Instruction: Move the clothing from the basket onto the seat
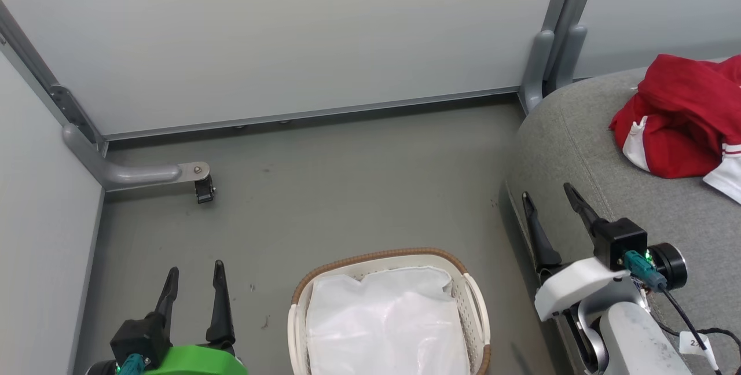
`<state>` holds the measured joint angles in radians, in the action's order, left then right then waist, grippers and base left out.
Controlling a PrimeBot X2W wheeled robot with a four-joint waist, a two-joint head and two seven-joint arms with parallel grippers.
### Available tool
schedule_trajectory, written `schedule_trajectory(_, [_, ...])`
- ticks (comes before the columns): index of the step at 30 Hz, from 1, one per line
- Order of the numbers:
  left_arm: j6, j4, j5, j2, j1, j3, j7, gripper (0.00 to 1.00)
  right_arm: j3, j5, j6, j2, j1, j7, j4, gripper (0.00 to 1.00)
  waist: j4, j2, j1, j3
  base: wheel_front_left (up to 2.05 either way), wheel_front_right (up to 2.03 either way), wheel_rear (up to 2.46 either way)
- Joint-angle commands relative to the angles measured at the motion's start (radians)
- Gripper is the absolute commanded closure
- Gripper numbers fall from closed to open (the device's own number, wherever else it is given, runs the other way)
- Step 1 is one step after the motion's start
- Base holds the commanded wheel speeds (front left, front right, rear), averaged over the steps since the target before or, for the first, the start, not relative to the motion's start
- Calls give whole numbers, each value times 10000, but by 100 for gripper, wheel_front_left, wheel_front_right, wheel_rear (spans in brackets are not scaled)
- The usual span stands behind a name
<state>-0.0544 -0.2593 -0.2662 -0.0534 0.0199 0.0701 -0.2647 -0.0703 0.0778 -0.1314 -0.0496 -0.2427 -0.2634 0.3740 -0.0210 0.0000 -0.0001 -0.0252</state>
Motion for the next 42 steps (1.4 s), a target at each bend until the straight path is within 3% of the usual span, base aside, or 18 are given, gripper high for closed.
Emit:
schedule_trajectory(1, [-81,68,28,5,171,-59,7,0,-22,113,15,-36,235,-15,-117,0,-34,0,1,94,0,0,0])
schedule_trajectory(13, [-65,319,-168,31,785,-331,7,0,103,757,15,-28,1438,-17,-587,0,0,0,1,370,0,0,0])
schedule_trajectory(36, [-72,92,-142,30,728,-155,7,0,106,877,15,-25,1486,-17,-605,0,34,0,1,452,0,0,0])
schedule_trajectory(37, [-80,84,-152,29,700,-141,1,100,90,819,0,10,1363,0,-591,100,33,0,1,452,0,0,0])
schedule_trajectory(42, [-92,-256,-396,42,670,-143,89,100,124,1079,0,62,1507,91,-273,100,35,0,1,450,0,0,0])
